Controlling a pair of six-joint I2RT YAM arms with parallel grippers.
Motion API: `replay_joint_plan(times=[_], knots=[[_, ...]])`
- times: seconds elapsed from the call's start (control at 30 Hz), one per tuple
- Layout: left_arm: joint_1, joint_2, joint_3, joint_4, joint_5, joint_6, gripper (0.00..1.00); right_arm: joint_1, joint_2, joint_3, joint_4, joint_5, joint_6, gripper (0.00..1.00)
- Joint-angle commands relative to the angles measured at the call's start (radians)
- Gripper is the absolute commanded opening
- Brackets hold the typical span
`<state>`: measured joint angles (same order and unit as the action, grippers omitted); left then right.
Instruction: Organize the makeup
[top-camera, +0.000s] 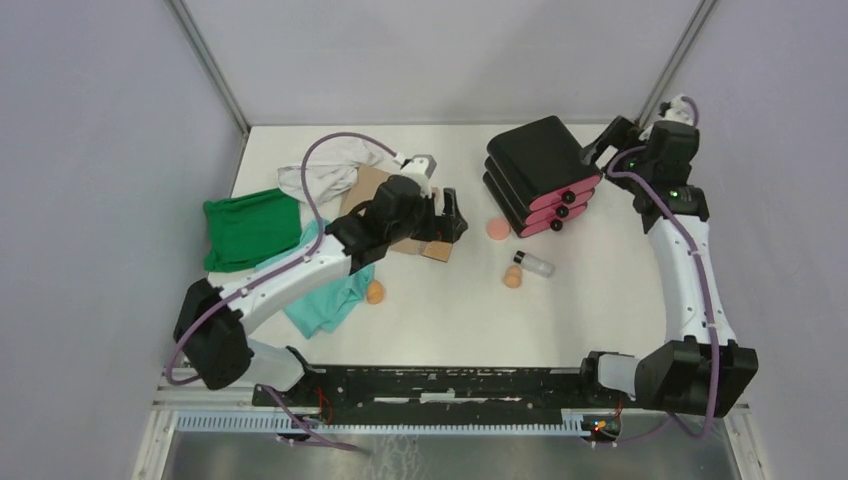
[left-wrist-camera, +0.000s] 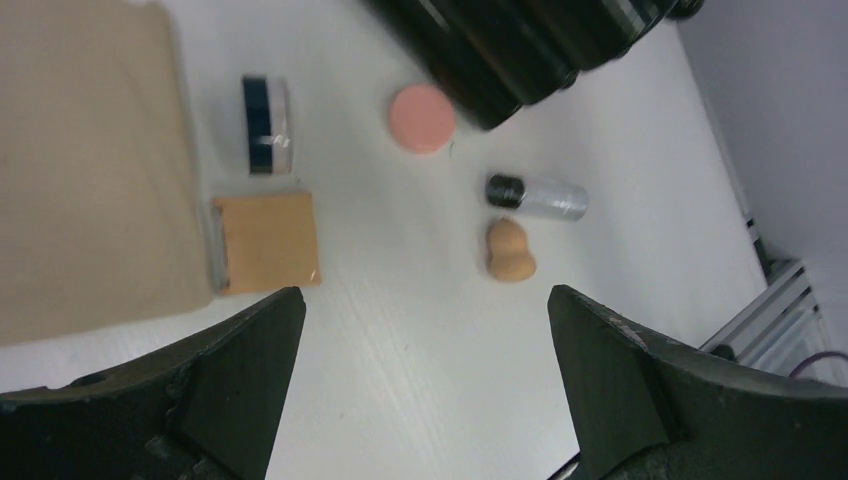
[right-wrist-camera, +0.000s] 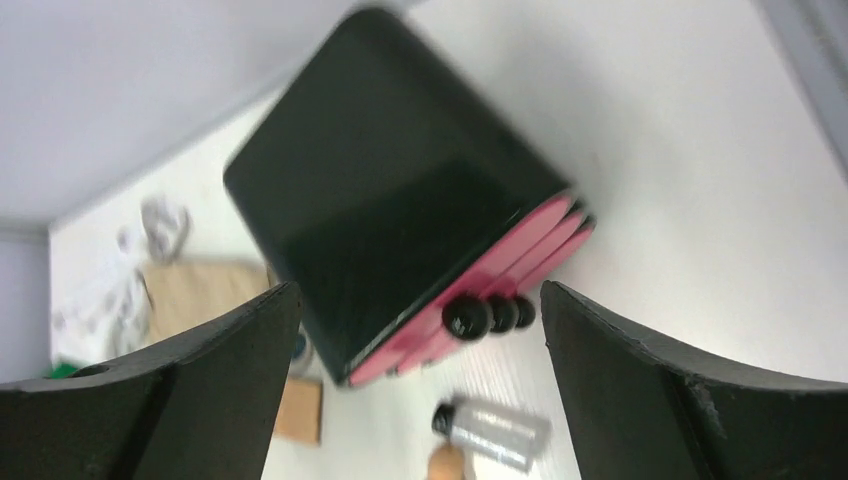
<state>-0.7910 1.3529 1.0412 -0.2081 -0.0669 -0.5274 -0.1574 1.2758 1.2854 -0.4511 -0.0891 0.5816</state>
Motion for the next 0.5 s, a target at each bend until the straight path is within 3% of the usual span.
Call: replay_joint_plan(times=[0.0,0.23,0.3,0.47], knots=[[0.010,0.167,0.238,0.050,0.052,-0.074,0.99,0.110,-0.003,-0.062,-0.080,-0.056,-0.203,0.95],[0.070,0.415,0.442,0.180,0.250,-0.247,0.99,0.126,-0.117,-0.144,-0.057,-0.020,-0.264,0.92],[0.088,0.477,0.477,0.228,0.303,-0.281,0.99,0.125,-0.164,-0.225,0.013,-0.012,-0.265,0.99],[0.109,0.571,0.536,0.262,0.312,-0.285,0.99,0.126,-0.244,-0.325,0.094,0.084,-0.276,1.00]])
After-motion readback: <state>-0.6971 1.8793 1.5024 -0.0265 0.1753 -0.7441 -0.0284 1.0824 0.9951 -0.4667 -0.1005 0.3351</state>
